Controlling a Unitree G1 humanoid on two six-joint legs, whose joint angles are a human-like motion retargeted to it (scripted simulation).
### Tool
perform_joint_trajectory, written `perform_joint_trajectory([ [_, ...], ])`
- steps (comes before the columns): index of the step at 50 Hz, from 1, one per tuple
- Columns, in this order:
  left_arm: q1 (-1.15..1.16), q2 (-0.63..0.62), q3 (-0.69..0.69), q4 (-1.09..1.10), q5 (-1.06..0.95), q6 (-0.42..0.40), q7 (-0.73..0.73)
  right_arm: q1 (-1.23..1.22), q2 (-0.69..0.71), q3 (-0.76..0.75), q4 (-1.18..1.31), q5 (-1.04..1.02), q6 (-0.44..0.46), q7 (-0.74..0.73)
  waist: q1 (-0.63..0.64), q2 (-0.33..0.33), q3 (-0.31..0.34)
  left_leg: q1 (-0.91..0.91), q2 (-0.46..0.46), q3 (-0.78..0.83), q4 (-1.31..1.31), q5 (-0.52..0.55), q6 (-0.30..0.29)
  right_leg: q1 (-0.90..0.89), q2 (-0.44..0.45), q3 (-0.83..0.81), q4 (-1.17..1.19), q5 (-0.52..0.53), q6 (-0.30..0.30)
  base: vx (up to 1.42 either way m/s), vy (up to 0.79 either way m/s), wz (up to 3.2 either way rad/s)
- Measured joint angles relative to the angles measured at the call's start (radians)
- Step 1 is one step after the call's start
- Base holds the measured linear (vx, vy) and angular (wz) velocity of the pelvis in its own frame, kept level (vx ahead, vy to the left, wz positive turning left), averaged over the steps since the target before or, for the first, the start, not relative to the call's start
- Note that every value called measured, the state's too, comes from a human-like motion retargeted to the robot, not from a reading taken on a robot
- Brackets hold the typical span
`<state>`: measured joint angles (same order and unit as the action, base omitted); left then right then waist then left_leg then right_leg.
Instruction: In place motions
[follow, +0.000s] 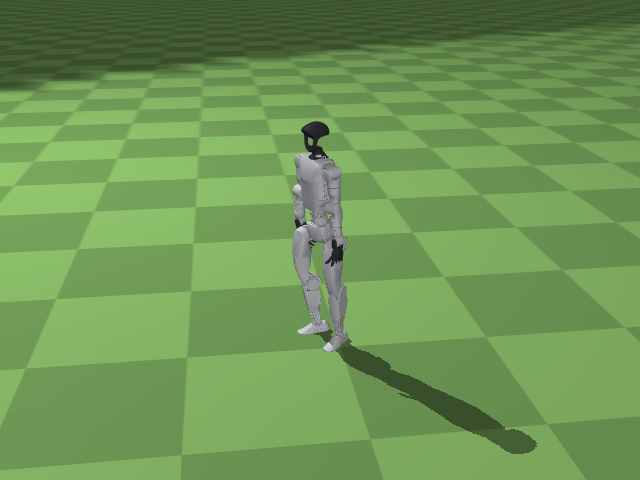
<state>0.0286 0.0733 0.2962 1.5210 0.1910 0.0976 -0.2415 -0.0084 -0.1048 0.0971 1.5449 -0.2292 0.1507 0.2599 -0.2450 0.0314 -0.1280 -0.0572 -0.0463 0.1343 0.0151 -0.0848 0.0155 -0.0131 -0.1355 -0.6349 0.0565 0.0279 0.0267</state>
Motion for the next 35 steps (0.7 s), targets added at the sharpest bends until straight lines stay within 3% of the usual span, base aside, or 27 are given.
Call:
perform_joint_trajectory([
  [10,0.021,0.014,0.037,0.03,-0.024,-0.002,0.03,-0.018,0.006,0.155,-0.076,-0.271,-0.021,-0.024,-0.041,-0.016,0.067,0.037,-0.024,-0.021,0.011,-0.024,0.031,0.023,-0.048,-0.012,0.003,0.058,0.034,0.15,-0.22,0.09],
  [25,0.059,0.023,0.049,0.068,0.005,0.016,0.033,-0.02,0.0,0.07,-0.004,-0.088,-0.016,-0.014,0.043,-0.044,0.075,0.061,-0.034,0.08,0.0,-0.049,0.045,-0.019,-0.086,0.108,0.032,0.083,0.067,0.08,-0.09,-0.36],
  [35,0.024,0.012,0.033,0.033,-0.012,0.011,0.031,-0.02,0.001,0.071,-0.007,-0.103,-0.016,-0.01,0.083,-0.055,0.068,0.054,-0.036,0.127,-0.004,-0.056,0.047,-0.052,-0.098,0.166,0.045,0.087,0.085,0.02,-0.02,-0.22],
])
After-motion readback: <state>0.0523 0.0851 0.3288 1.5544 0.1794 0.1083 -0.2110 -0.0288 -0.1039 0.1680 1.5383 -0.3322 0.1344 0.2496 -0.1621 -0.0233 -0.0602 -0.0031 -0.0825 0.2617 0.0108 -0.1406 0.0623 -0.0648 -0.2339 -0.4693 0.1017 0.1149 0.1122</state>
